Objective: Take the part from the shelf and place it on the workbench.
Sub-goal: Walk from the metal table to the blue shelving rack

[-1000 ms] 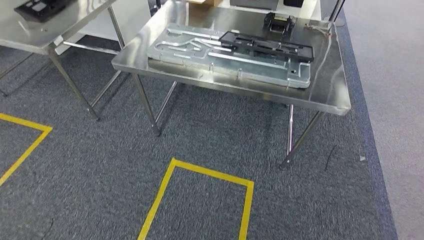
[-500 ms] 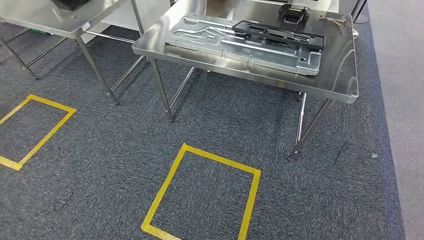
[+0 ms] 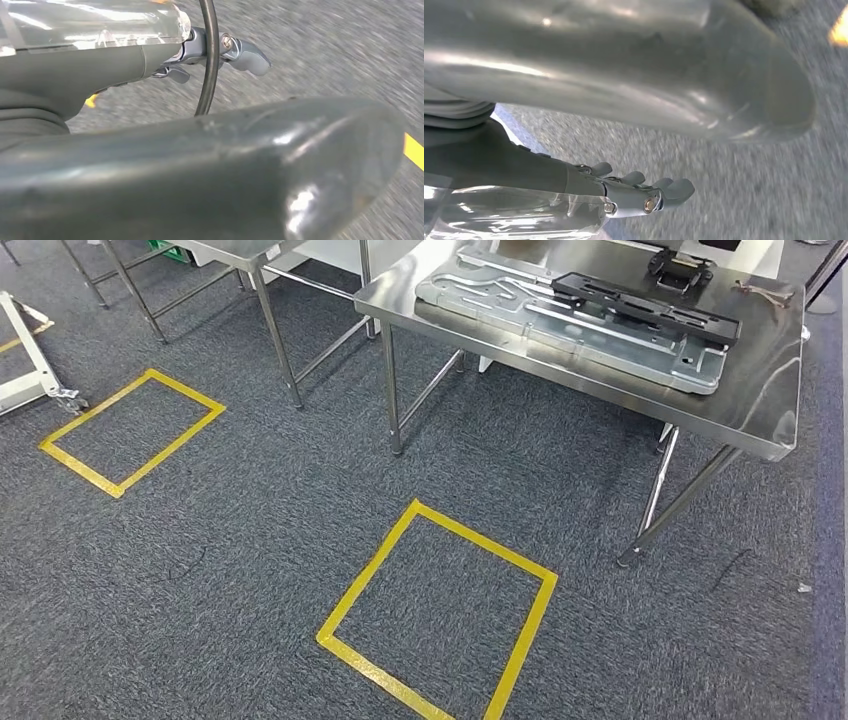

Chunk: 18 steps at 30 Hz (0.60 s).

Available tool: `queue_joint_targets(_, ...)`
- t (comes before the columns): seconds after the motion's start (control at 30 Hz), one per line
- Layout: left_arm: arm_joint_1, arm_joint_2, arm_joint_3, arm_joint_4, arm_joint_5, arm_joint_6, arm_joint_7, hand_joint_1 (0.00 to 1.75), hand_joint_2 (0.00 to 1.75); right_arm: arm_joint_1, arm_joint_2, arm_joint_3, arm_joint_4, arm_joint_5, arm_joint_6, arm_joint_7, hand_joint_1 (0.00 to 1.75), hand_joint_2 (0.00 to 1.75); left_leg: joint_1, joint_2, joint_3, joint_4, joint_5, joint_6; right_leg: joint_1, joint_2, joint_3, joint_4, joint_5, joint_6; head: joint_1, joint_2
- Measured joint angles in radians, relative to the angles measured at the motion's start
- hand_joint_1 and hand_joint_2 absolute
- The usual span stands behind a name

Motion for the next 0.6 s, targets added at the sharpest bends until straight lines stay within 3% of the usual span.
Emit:
queue_joint_targets(0.07,0.002,-0.002,0.005,-0.001,-0.003,0.004,0.011,0.00,0.00,0.002,0.004,0.000,0.009,0.016,0.021,0.014,0.00,0.00,0.001,-0.016,-0.016,-0.002,0.017,0.014,-0.005,0.065,-0.037,0.093,-0.069,0.009,0.000,0.000)
queue_joint_targets(0.1,0.002,-0.002,0.006,-0.001,-0.004,0.003,0.011,0.00,0.00,0.004,0.006,0.000,0.014,0.024,0.032,0.018,0.00,0.00,-0.001,-0.026,-0.025,-0.002,0.024,0.018,-0.006,0.085,-0.062,0.159,-0.110,0.010,0.000,0.000)
queue_joint_targets(0.13,0.002,-0.001,0.009,-0.001,-0.006,0.001,0.007,0.00,0.00,0.006,0.008,0.000,0.019,0.032,0.043,0.022,0.00,0.00,-0.003,-0.038,-0.033,-0.001,0.030,0.020,-0.006,0.092,-0.082,0.217,-0.138,0.010,0.000,0.000)
queue_joint_targets(0.17,0.004,0.001,0.011,-0.001,-0.007,-0.002,0.000,0.00,0.00,0.008,0.010,0.000,0.024,0.039,0.052,0.025,0.00,0.00,-0.005,-0.052,-0.039,0.001,0.034,0.020,-0.006,0.094,-0.088,0.246,-0.145,0.009,0.000,0.000)
queue_joint_targets(0.2,0.006,0.004,0.014,-0.001,-0.009,-0.005,-0.006,0.00,0.00,0.008,0.012,0.000,0.027,0.044,0.059,0.028,0.00,0.00,-0.006,-0.064,-0.043,0.004,0.037,0.019,-0.005,0.096,-0.075,0.238,-0.133,0.007,0.000,0.000)
queue_joint_targets(0.23,0.008,0.007,0.016,-0.001,-0.011,-0.007,-0.011,0.00,0.00,0.008,0.014,0.000,0.030,0.047,0.063,0.030,0.00,0.00,-0.007,-0.077,-0.046,0.007,0.039,0.018,-0.005,0.100,-0.045,0.193,-0.106,0.003,0.000,0.000)
queue_joint_targets(0.3,0.009,0.011,0.019,-0.001,-0.012,-0.013,-0.015,0.00,0.00,0.008,0.017,0.001,0.033,0.050,0.069,0.034,0.00,0.00,-0.008,-0.099,-0.052,0.017,0.040,0.014,-0.005,0.139,0.031,0.059,-0.048,-0.009,0.000,0.000)
queue_joint_targets(0.37,0.006,0.014,0.022,-0.001,-0.014,-0.018,-0.016,0.00,0.00,0.007,0.019,0.001,0.038,0.052,0.078,0.039,0.00,0.00,-0.006,-0.119,-0.067,0.028,0.041,0.005,-0.004,0.176,0.068,-0.021,-0.031,-0.018,0.000,0.000)
queue_joint_targets(0.4,0.006,0.016,0.023,-0.001,-0.016,-0.020,-0.016,0.00,0.00,0.006,0.019,0.001,0.039,0.053,0.083,0.042,0.00,0.00,-0.004,-0.129,-0.075,0.030,0.043,-0.002,-0.003,0.180,0.070,-0.030,-0.036,-0.020,0.000,0.000)
queue_joint_targets(0.47,0.007,0.020,0.026,0.000,-0.020,-0.019,-0.015,0.00,0.00,0.002,0.022,0.001,0.043,0.056,0.090,0.046,0.00,0.00,-0.001,-0.139,-0.084,0.034,0.044,-0.015,-0.005,0.157,0.072,-0.040,-0.033,-0.026,0.000,0.000)
queue_joint_targets(0.53,0.009,0.023,0.027,0.000,-0.024,-0.017,-0.012,0.00,0.00,0.002,0.025,0.001,0.046,0.058,0.097,0.049,0.00,0.00,-0.001,-0.109,-0.105,0.077,0.016,-0.024,-0.010,0.132,0.078,-0.051,-0.029,-0.037,0.000,0.000)
queue_joint_targets(0.6,0.007,0.024,0.027,0.000,-0.025,-0.017,-0.010,0.00,0.00,0.003,0.026,0.001,0.048,0.060,0.102,0.051,0.00,0.00,0.003,-0.071,-0.166,0.196,-0.046,-0.033,-0.008,0.103,0.079,-0.054,-0.029,-0.044,0.000,0.000)
